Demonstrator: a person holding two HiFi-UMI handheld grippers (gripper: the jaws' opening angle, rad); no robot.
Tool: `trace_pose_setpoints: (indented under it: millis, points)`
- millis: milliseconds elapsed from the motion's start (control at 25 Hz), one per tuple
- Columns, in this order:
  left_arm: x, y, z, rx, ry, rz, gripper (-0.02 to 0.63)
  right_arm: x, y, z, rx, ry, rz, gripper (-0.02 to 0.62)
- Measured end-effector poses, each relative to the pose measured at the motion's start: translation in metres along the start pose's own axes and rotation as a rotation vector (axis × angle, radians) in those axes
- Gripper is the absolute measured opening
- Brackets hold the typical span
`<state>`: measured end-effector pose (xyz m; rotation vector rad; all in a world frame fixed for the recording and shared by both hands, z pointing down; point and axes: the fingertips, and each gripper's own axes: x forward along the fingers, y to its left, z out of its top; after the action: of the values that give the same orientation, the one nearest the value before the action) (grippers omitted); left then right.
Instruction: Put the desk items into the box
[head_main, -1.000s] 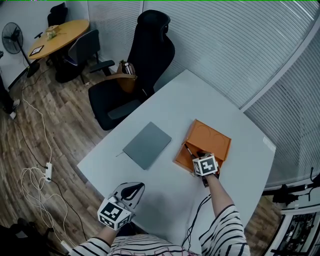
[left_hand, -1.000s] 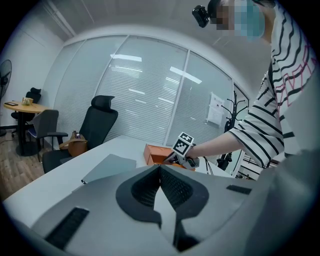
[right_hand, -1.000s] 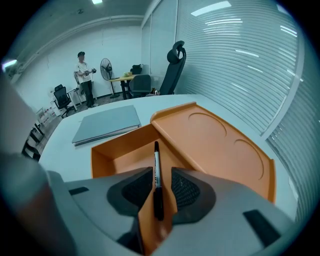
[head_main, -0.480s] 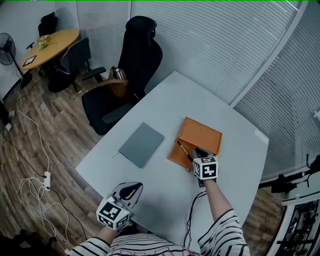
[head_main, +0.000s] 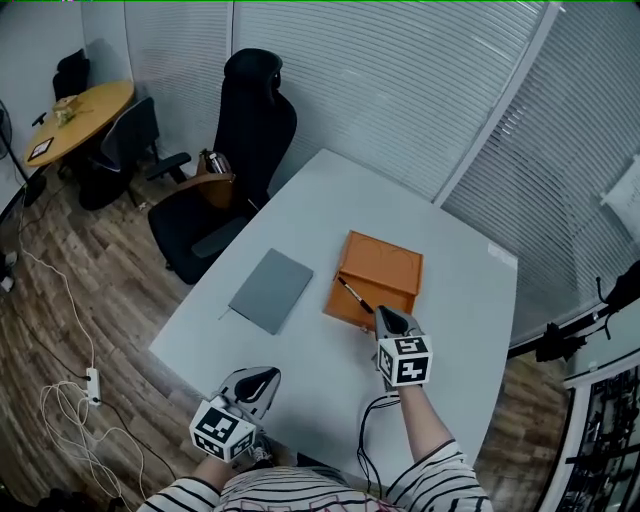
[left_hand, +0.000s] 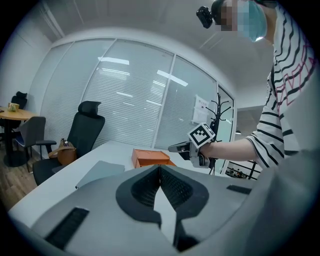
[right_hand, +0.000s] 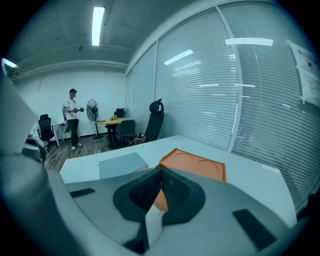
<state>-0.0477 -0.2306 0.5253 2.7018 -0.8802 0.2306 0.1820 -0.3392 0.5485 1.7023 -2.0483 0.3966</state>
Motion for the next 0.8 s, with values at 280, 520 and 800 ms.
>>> trace_pose_setpoints:
  millis: [280, 520, 800]
  points:
    - [-0.020, -0.008, 0.002, 0.030, -0.013, -0.039, 0.023, -0.061, 0.028, 0.003, 0.048, -0.101, -0.044, 0.026]
    - [-0.031, -0.018, 0.003, 0.046, -0.028, -0.077, 0.023, -0.111, 0.048, 0.000, 0.105, -0.172, -0.078, 0.026]
    - [-0.042, -0.026, 0.006, 0.065, -0.048, -0.123, 0.023, -0.155, 0.068, -0.012, 0.139, -0.208, -0.121, 0.026]
